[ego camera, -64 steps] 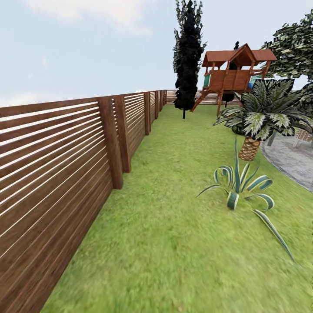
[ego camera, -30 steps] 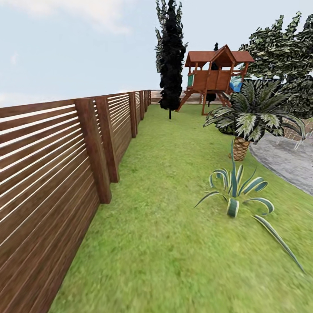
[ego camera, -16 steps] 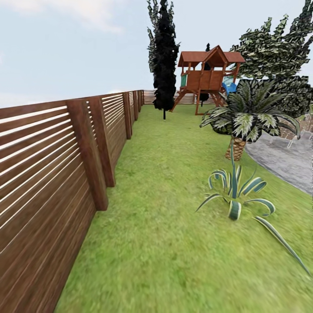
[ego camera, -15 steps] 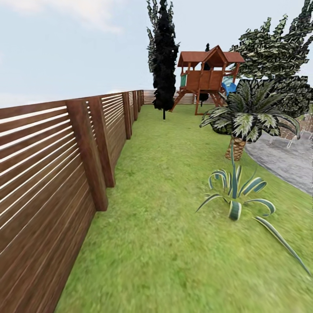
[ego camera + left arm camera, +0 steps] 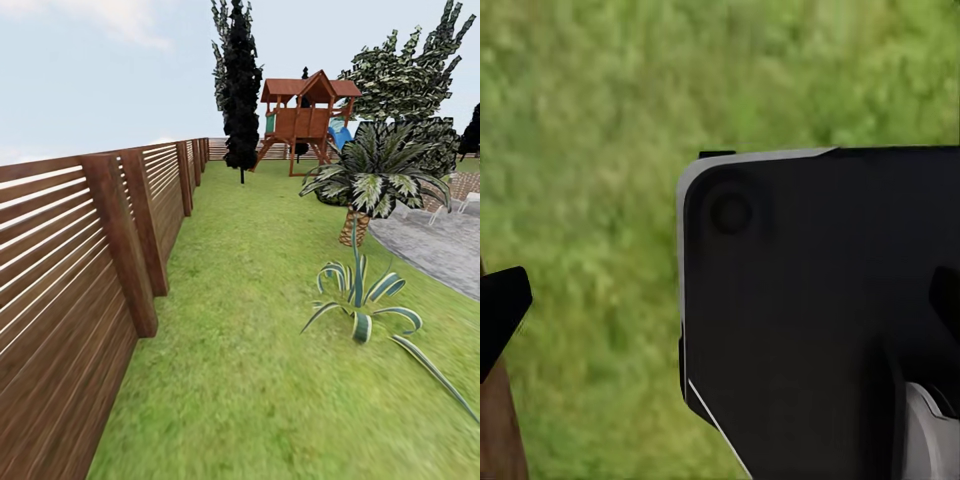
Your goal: Take the three Easter eggs out of the wicker basket on the lawn in the garden, then place them on the lawn next to a single tree (choose any tree) so that all three eggs are next to the same tree and none are left in the basket.
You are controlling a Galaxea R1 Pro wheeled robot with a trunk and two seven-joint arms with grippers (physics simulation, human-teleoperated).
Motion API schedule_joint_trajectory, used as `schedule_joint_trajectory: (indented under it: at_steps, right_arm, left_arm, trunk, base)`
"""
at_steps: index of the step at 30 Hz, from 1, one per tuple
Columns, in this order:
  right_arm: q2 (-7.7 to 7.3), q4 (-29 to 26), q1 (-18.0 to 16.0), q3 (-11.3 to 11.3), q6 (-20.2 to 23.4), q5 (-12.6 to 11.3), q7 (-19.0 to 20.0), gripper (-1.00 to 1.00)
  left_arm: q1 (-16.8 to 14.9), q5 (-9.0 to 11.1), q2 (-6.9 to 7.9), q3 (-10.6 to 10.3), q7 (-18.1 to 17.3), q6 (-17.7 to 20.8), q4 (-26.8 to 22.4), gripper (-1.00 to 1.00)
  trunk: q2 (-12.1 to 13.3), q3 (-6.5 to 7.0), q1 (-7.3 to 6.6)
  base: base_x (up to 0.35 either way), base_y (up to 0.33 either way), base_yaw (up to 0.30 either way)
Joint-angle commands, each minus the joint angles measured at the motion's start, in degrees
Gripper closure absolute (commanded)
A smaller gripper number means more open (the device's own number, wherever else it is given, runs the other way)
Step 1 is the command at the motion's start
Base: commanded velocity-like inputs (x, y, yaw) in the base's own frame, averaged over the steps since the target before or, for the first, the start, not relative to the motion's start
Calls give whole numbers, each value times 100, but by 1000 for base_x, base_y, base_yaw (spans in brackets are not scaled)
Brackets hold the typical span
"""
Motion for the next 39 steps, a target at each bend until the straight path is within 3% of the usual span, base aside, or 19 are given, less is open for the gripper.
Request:
schedule_joint_trajectory:
  at_steps: [1, 18, 39]
  right_arm:
    - [0, -7, 1, 1, -8, 4, -1, -100]
    - [0, -13, 1, 10, -10, 4, 0, -100]
    - [0, -7, 1, 5, -10, 4, -1, -100]
  left_arm:
    - [-3, -6, 1, -4, 4, -14, 0, -100]
    - [-2, -6, 1, -5, 4, -16, -3, -100]
    - [-2, -6, 1, -5, 4, -19, -1, -100]
  trunk:
    - [-10, -10, 6]
    - [-10, -11, 6]
    - [-10, -39, 6]
  base:
    - [305, 99, -22]
    - [318, 22, -2]
    - [318, 80, 82]
